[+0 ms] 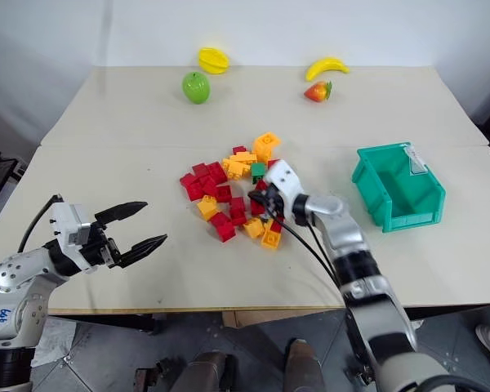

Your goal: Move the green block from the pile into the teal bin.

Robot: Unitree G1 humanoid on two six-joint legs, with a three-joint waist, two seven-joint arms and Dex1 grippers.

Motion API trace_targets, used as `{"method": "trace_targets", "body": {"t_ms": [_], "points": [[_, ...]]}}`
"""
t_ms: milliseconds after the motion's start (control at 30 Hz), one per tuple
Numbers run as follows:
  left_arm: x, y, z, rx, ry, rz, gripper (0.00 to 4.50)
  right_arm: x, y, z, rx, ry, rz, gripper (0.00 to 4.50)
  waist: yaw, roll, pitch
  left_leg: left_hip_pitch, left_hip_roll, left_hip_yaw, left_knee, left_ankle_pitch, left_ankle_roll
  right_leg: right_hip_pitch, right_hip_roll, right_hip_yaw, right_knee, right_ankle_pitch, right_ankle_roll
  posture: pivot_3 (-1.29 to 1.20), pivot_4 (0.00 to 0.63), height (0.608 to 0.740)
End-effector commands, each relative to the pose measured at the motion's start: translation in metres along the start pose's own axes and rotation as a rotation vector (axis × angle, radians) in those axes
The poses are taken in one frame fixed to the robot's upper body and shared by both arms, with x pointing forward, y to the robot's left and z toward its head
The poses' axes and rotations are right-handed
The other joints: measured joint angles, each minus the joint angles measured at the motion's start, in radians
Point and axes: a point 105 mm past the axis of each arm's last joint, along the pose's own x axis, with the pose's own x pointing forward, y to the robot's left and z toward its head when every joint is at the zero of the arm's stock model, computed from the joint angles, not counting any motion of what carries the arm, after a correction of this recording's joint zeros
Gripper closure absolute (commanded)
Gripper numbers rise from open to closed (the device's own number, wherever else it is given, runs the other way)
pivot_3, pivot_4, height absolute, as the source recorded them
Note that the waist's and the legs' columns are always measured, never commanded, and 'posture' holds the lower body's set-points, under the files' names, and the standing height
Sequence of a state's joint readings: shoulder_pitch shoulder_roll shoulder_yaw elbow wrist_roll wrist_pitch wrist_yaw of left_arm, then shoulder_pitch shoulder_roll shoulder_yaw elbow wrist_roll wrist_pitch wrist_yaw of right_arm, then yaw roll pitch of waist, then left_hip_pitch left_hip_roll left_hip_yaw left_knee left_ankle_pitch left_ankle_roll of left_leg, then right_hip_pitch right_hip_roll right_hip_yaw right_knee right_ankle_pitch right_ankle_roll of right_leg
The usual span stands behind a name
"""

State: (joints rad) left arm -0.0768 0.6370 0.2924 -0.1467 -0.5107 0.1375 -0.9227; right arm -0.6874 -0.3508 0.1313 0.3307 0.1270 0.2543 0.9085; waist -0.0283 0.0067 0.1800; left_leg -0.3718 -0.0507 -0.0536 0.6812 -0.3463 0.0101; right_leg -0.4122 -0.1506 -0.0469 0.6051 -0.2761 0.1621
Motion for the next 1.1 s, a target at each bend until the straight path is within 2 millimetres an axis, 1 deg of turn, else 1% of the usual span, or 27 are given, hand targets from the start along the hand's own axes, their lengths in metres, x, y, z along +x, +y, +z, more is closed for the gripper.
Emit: {"method": "trace_targets", "body": {"t_ms": [33,100,167,200,233,333,400,467,567,600,667,733,800,833,900,1000,1100], "points": [[0.003,0.001,0.008,0.029,-0.029,0.001,0.00,-0.030,-0.003,0.030,-0.065,-0.089,-0.012,4.48,0.002,0.000,0.000,0.000,0.000,0.001,0.000,0.000,0.000,0.000,0.000,0.000,0.000,0.000,0.000,0.00,0.150,0.740],[0.002,0.006,0.007,0.031,-0.029,0.025,0.00,-0.060,-0.013,0.037,-0.041,-0.119,-0.054,4.48,0.003,0.000,0.000,0.000,-0.001,0.002,0.000,0.000,0.000,0.000,0.001,0.000,-0.001,0.000,0.000,0.00,0.150,0.740],[0.002,0.009,0.006,0.033,-0.027,0.038,0.00,-0.077,-0.016,0.040,-0.014,-0.124,-0.067,4.48,0.006,0.000,0.000,0.000,-0.001,0.002,0.000,0.000,0.000,0.000,0.001,0.000,-0.001,0.000,0.000,0.00,0.150,0.740],[0.001,0.012,0.005,0.035,-0.022,0.046,0.00,-0.087,-0.020,0.039,-0.001,-0.108,-0.089,4.31,0.007,0.000,0.000,0.000,0.000,0.002,0.000,0.000,0.000,0.000,0.000,0.000,-0.001,0.000,0.000,0.00,0.150,0.740],[-0.001,0.014,0.004,0.040,-0.016,0.054,0.00,-0.100,-0.023,0.035,0.006,-0.083,-0.106,4.12,0.008,0.000,0.000,0.000,0.000,0.002,0.000,0.000,0.000,0.000,0.000,0.000,-0.002,0.000,0.000,0.00,0.150,0.740],[-0.004,0.019,0.002,0.045,-0.009,0.071,0.00,-0.125,-0.032,0.026,0.010,-0.030,-0.174,3.27,0.011,0.000,0.000,0.000,-0.001,0.003,-0.001,0.000,0.000,0.000,0.001,0.000,-0.003,0.000,0.000,0.00,0.150,0.740],[-0.004,0.021,0.002,0.044,-0.008,0.080,0.00,-0.135,-0.038,0.017,0.008,0.012,-0.216,2.65,0.011,0.000,0.000,0.000,-0.002,0.005,-0.001,0.000,0.000,0.000,0.001,0.000,-0.004,0.000,0.000,0.00,0.150,0.740],[-0.004,0.021,0.001,0.043,-0.008,0.081,0.00,-0.138,-0.041,0.013,0.014,0.025,-0.231,1.99,0.010,0.000,0.000,0.000,-0.001,0.006,-0.001,0.000,0.000,0.000,0.001,0.000,-0.004,0.000,0.000,0.00,0.150,0.740],[-0.003,0.022,0.000,0.041,-0.007,0.081,0.00,-0.128,-0.044,0.018,0.040,-0.010,-0.240,1.02,0.008,0.000,0.000,0.001,0.000,0.007,-0.001,0.000,0.000,0.000,0.001,0.001,-0.004,0.000,0.000,0.00,0.150,0.740],[-0.003,0.022,0.000,0.040,-0.007,0.079,0.00,-0.121,-0.044,0.022,0.042,-0.024,-0.238,0.70,0.006,0.000,0.000,0.001,0.000,0.007,-0.001,0.000,0.000,0.000,0.001,0.001,-0.004,0.000,0.000,0.00,0.150,0.740],[-0.001,0.023,-0.001,0.037,-0.007,0.077,0.00,-0.092,-0.041,0.024,0.044,0.003,-0.201,0.04,0.000,0.000,0.000,0.001,0.003,0.007,-0.001,0.000,0.000,0.000,0.001,0.001,-0.004,0.000,0.000,0.00,0.150,0.740],[0.001,0.024,-0.001,0.036,-0.008,0.074,0.00,-0.070,-0.038,0.023,0.044,0.047,-0.160,0.04,0.000,0.000,0.000,0.001,0.004,0.008,-0.001,0.000,0.000,0.000,0.001,0.001,-0.003,0.000,0.000,0.00,0.150,0.740],[0.003,0.024,-0.001,0.038,-0.011,0.069,0.00,-0.046,-0.035,0.028,0.031,0.067,-0.130,0.04,0.000,0.000,0.000,0.001,0.005,0.008,-0.001,0.000,0.000,-0.001,0.001,0.001,-0.003,0.000,0.000,0.00,0.150,0.740],[0.004,0.024,0.000,0.041,-0.012,0.066,0.00,-0.029,-0.035,0.030,0.050,0.090,-0.123,0.04,0.000,0.000,0.000,0.001,0.004,0.008,-0.001,0.000,0.000,-0.001,0.001,0.001,-0.003,0.000,0.000,0.00,0.150,0.740],[0.005,0.025,0.000,0.042,-0.015,0.066,0.00,-0.005,-0.039,0.032,0.095,0.139,-0.157,0.04,-0.001,0.000,0.000,0.001,0.004,0.008,0.000,0.000,0.000,-0.001,0.001,0.001,-0.003,0.000,0.000,0.00,0.150,0.740],[0.006,0.024,0.001,0.047,-0.016,0.064,0.00,0.022,-0.047,0.038,0.107,0.162,-0.220,0.04,0.000,0.000,0.000,0.000,0.004,0.007,-0.001,0.000,0.000,-0.002,0.001,0.000,-0.001,0.000,0.000,0.00,0.150,0.740],[0.005,0.023,0.001,0.048,-0.018,0.067,0.00,0.040,-0.048,0.040,0.146,0.163,-0.244,0.04,-0.001,0.000,0.000,0.000,0.003,0.005,-0.001,0.000,0.000,-0.002,0.001,0.000,0.000,0.000,-0.001,0.00,0.150,0.740]]}}
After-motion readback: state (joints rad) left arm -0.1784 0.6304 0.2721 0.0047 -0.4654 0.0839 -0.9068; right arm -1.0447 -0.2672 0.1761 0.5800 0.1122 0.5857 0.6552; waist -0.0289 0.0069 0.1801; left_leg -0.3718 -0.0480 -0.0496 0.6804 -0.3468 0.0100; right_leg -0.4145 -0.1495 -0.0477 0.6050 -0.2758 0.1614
